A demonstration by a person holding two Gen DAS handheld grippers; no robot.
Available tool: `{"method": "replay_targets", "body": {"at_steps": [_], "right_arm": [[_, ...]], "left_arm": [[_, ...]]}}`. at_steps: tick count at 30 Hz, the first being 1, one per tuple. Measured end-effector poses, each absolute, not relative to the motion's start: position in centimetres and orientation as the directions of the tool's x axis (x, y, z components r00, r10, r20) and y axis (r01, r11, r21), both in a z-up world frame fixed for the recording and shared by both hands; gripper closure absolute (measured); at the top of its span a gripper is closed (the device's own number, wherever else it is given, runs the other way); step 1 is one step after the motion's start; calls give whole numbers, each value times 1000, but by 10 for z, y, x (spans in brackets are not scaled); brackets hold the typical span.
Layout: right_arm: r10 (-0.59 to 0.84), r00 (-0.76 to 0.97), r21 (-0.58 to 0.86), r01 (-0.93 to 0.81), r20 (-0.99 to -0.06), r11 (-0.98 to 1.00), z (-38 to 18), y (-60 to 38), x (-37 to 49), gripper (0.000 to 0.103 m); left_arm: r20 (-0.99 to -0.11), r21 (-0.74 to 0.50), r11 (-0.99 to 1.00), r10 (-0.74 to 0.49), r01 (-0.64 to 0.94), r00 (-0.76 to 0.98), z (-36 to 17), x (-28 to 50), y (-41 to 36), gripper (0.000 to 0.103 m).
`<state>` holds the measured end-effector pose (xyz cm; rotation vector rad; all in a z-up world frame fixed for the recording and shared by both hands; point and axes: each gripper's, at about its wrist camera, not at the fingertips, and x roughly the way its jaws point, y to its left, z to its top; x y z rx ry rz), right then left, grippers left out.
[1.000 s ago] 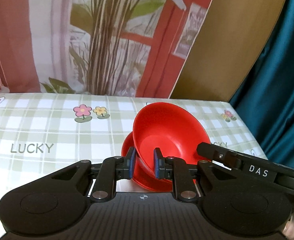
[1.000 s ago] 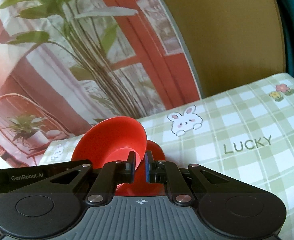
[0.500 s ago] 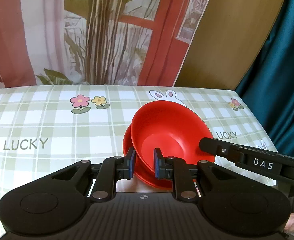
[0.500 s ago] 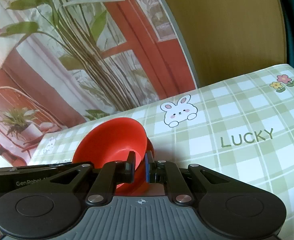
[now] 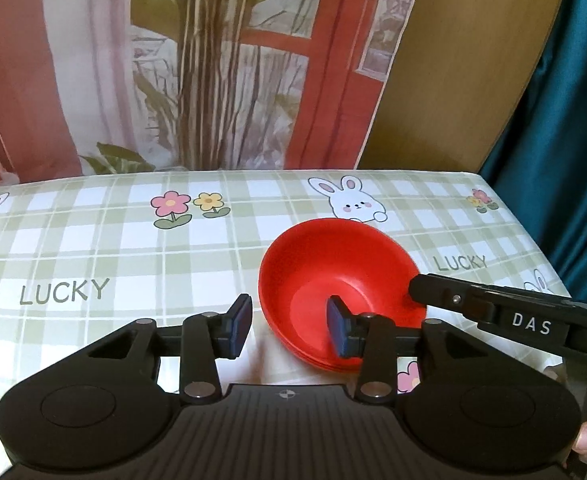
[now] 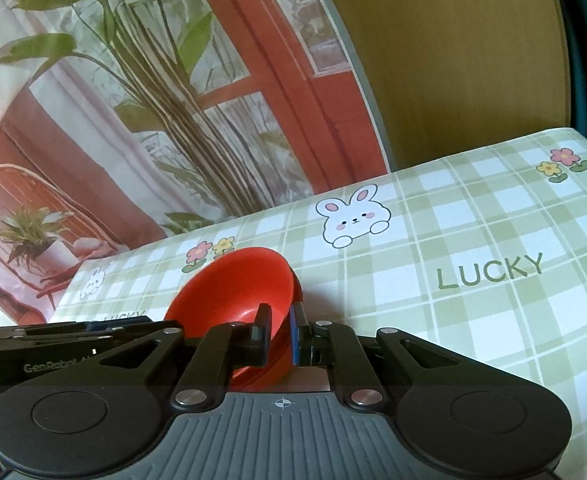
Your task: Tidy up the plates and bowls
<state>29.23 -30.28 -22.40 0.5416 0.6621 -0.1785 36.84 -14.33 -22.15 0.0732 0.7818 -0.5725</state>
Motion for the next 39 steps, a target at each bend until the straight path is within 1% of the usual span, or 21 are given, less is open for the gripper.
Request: {"method": "replay_targets", "body": {"at_steps": [4,10,13,15,17,18,20,23,31,39], "right_arm": [[3,778,423,338,-628,841,-226,-306,292,93],[10,785,448,342,-619,826,-234,-310,292,92],[22,785,466,345,-619,815,-239,-311,295,92],[29,785,475,345,-619,809,-241,-312,296,92],[34,784,484,348,-619,803,-243,-312,298,91],[36,785,489,349,-619,799,-244,-312,298,91],[42,785,502,353,-618,789,-246,-312,299,91],[47,786,516,358,-617,778,-248,-312,299,91],[40,795,529,364,-605,766,-243,-310,292,92],[34,819,543,348,-573,764,-221,-301,270,92]], "left_arm": [[-689,-150,851,-455,503,564,-225,371,-141,60],[-689,-230,854,-482,466,541,-234,381,-138,60],[-691,-252,858,-484,448,538,-237,384,-139,61],[-691,-274,862,-485,427,536,-240,388,-138,63],[-693,-292,863,-488,412,530,-242,391,-137,71],[-694,-298,863,-489,407,528,-243,392,-136,72],[-691,-310,861,-495,402,526,-244,393,-135,79],[-685,-326,856,-506,402,524,-246,393,-134,85],[-679,-311,856,-505,414,534,-239,382,-135,86],[-665,-276,867,-484,415,568,-214,354,-132,86]]}}
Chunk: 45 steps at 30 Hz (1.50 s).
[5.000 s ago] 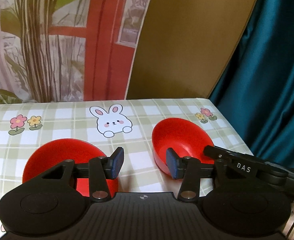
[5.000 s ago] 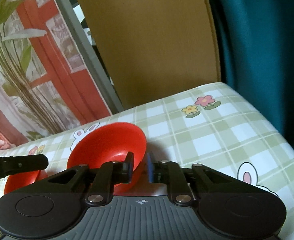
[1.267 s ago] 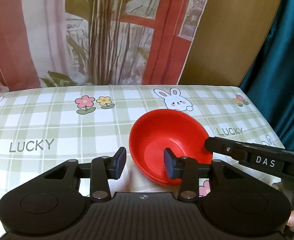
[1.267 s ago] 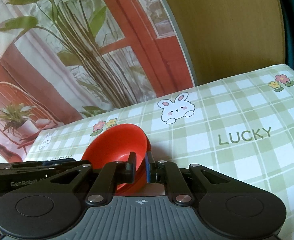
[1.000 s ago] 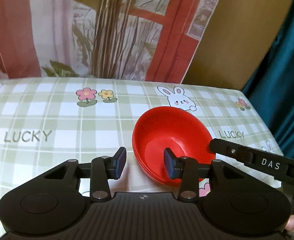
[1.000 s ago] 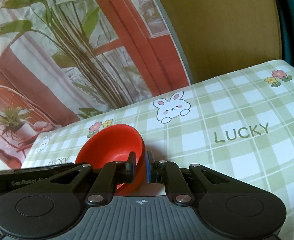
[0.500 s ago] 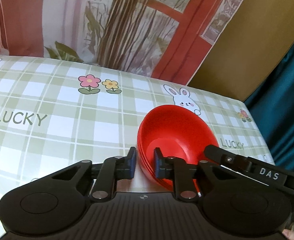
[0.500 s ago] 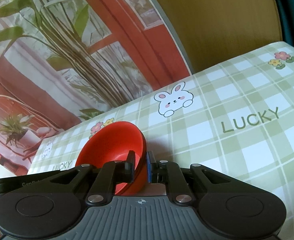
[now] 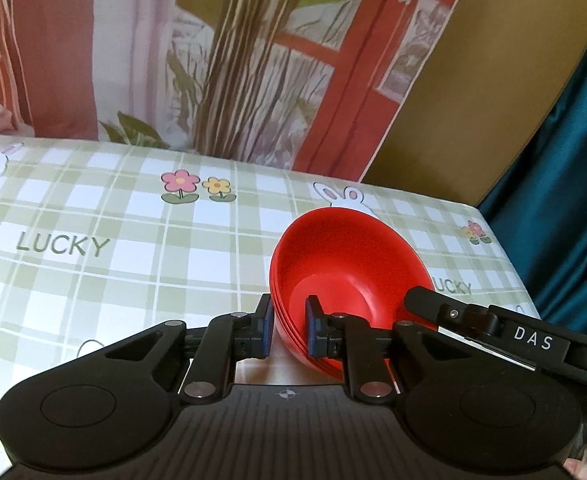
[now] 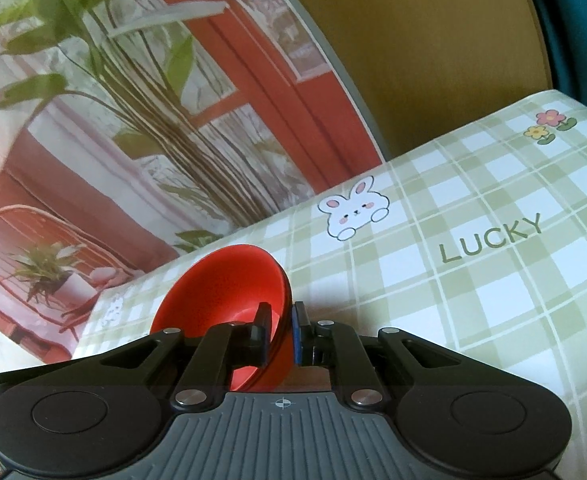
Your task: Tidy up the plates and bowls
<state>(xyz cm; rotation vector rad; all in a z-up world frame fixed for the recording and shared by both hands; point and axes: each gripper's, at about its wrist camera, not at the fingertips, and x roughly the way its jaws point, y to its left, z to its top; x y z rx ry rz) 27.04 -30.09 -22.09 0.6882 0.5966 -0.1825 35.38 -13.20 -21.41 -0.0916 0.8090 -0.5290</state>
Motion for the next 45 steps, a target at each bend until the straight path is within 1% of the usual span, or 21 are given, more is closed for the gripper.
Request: {"method": "replay_targets", "body": {"at_steps": [5,8,12,25,33,45], "right_arm": [[23,831,535,336,-556,775,-202,-292,255,92],[24,837,533,325,-546,781,-192,-286,246,92],[26,843,524,310,-538,794,-181,-276,236,92],[41,853,499,264,-520,825,-156,-246,212,92],[62,850,491,241,-523,837,-153,-227,201,92],[118,815,487,217,-568,846,-170,-204,195,92]], "left_arm": [[-658,-254,864,-484,436,577,-200,332,-128,85],[-641,-281,862,-496,423,585,-192,322,-120,85],[-627,-270,862,-495,428,602,-183,307,-113,85],[-599,-312,859,-509,405,618,-171,281,-88,85],[-595,-321,860,-509,396,622,-171,262,-72,85],[-638,-318,874,-484,368,599,-189,247,-52,84]]}}
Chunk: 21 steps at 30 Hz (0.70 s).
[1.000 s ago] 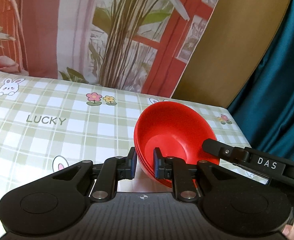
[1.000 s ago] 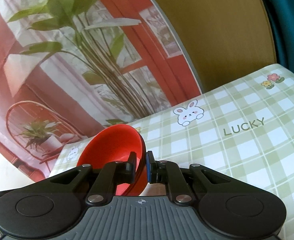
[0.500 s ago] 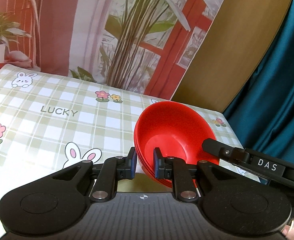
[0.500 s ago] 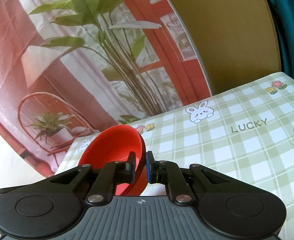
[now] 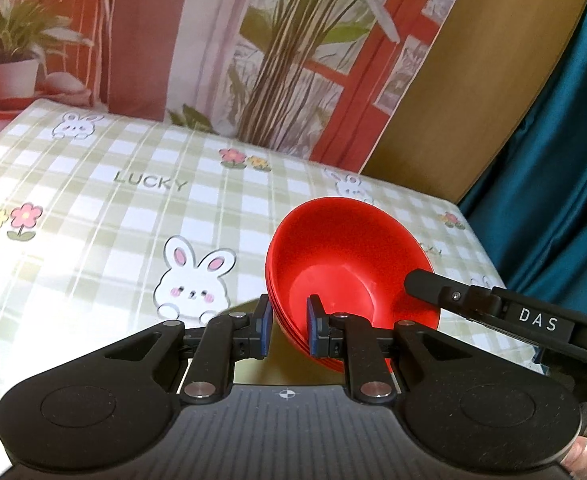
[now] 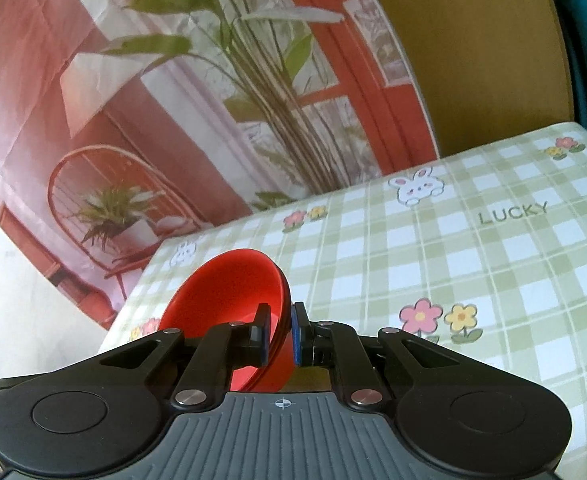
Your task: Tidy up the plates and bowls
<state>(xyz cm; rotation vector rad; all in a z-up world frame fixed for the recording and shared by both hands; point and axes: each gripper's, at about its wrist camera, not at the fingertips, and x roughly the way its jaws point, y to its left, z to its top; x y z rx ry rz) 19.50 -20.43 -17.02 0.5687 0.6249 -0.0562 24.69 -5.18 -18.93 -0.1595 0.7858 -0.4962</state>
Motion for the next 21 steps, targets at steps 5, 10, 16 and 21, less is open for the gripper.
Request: {"method": "replay_targets", "body": {"at_steps": [5,10,16,21], "right_arm": [[143,796,487,209,-589,848,-179,-196,195,92],[159,781,486,202,-604,851,-187,-189,193,92],[173,764,482,200,-622,853,-195,-185,193,92],[181,754,485,201,-631,851,-199,-184,194,92]], "left_arm": [[-657,-311,883,-468,353,591,-197,242,-44,84],[-670,-308,886,-460,346,582,-203,238,-38,84],[-691,-301,893,-445,333,570,-212,235,-35,84],[-698,-292,898,-435,328,569,-214,235,-33,84]]}}
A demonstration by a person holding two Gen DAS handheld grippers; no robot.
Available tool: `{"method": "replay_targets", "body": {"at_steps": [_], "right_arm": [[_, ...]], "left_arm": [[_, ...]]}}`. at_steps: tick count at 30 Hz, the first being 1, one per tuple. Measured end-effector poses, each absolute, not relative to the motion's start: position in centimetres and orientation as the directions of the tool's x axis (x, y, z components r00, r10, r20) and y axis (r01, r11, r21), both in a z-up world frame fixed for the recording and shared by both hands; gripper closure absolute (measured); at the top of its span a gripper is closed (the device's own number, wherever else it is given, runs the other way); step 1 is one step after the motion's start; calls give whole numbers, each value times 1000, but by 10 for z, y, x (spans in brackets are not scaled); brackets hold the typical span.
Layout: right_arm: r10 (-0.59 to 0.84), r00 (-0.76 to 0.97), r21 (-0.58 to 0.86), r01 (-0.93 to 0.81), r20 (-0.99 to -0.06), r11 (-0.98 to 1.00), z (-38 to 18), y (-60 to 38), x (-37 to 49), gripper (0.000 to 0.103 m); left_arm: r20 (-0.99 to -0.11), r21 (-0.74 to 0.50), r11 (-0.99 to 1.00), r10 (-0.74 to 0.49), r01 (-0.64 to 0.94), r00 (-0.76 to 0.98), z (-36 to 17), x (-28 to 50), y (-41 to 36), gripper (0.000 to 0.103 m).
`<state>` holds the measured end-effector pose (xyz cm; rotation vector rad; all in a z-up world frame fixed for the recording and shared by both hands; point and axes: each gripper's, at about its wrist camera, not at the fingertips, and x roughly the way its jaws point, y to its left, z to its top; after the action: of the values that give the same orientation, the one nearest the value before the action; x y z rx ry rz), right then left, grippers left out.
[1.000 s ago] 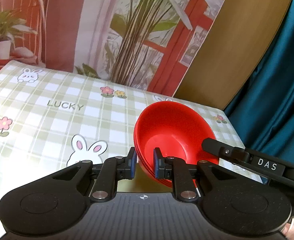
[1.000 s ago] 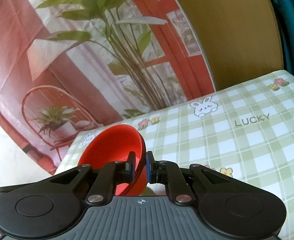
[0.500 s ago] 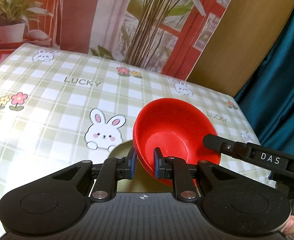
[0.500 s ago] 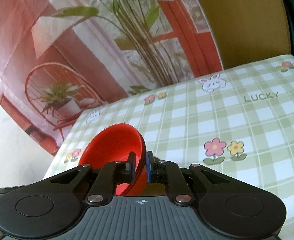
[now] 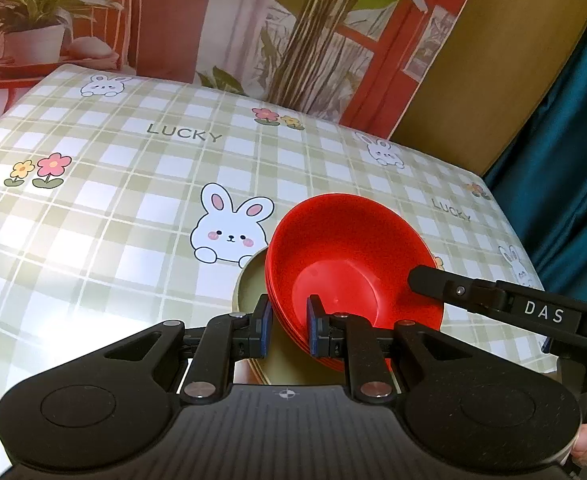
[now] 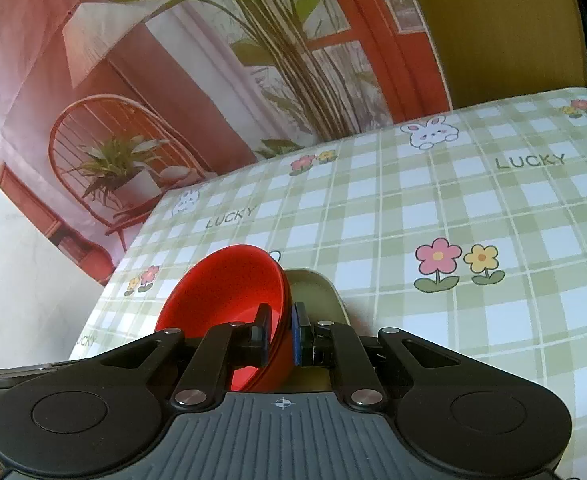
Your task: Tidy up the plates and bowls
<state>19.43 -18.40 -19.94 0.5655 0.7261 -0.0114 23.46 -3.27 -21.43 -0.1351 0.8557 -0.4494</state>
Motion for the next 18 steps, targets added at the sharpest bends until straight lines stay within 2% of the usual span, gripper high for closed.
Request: {"method": "replay_targets", "body": {"at_steps": [18], "right_arm": [[206,733,503,208,-648,839,-212,-181,196,92]], "left_arm": [[-712,-291,908,-417,303,565,-222,234,-29,84]]}}
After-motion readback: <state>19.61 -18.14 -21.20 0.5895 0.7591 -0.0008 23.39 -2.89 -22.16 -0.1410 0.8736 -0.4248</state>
